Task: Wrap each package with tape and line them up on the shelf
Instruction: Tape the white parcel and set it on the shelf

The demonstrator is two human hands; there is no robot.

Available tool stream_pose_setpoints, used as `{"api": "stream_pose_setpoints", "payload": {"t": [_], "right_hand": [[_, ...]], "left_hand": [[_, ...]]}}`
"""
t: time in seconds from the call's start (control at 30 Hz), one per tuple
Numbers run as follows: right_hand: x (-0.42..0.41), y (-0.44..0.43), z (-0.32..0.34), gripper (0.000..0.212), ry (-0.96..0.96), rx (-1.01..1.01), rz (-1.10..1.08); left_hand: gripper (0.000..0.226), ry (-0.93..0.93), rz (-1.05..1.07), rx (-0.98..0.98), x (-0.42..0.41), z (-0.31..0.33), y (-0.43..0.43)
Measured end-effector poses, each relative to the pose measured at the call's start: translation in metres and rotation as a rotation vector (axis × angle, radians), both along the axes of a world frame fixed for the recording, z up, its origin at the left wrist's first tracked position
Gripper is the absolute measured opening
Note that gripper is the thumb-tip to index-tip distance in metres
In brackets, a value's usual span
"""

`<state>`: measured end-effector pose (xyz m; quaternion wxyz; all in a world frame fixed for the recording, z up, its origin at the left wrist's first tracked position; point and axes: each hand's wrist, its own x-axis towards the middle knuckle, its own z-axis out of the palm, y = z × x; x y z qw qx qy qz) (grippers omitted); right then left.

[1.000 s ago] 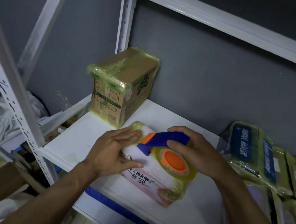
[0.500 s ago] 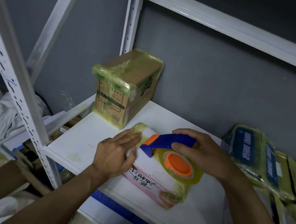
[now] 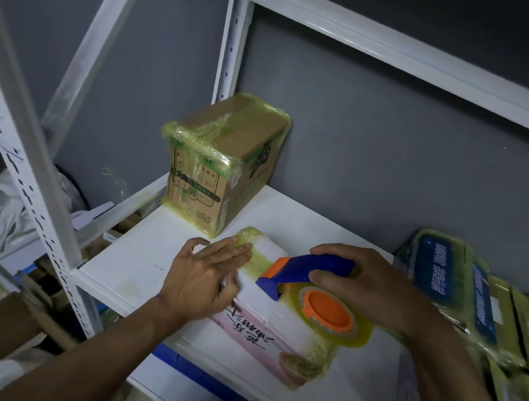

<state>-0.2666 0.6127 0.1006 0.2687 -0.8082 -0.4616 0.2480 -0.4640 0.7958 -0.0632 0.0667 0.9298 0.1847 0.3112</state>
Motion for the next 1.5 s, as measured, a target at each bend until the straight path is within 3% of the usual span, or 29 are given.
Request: {"api": "stream_pose_setpoints", "payload": {"t": [0.13, 0.3, 0.53, 0.67, 0.9, 1.5], "right_hand": [[0.002, 0.004, -0.008, 0.032, 0.076, -0.015, 0.032], [0.004, 0.011, -0.023, 0.031, 0.125, 0.045, 0.003], [0.004, 0.003, -0.023, 0.038, 0.169, 0.085, -0.045], [-0.004, -0.002, -0.023, 0.033, 0.13, 0.128, -0.055], [-0.01, -0.007, -0.017, 0.042, 0.02, 0.076, -0.055], [-0.007, -0.014, -0.011, 0.033, -0.057, 0.019, -0.086]], "left_hand": [[0.044, 0.08, -0.003, 0.055, -0.002, 0.005, 0.017], [0.051, 0.163, -0.053, -0.018, 0.0, 0.015, 0.027], [0.046, 0.094, -0.049, -0.084, 0.008, 0.012, 0.0], [0.042, 0.022, -0.032, -0.05, 0.008, 0.007, -0.003], [0.037, 0.001, -0.027, 0.033, 0.007, 0.008, -0.003], [0.043, 0.15, -0.069, -0.064, 0.008, 0.029, -0.009]]}}
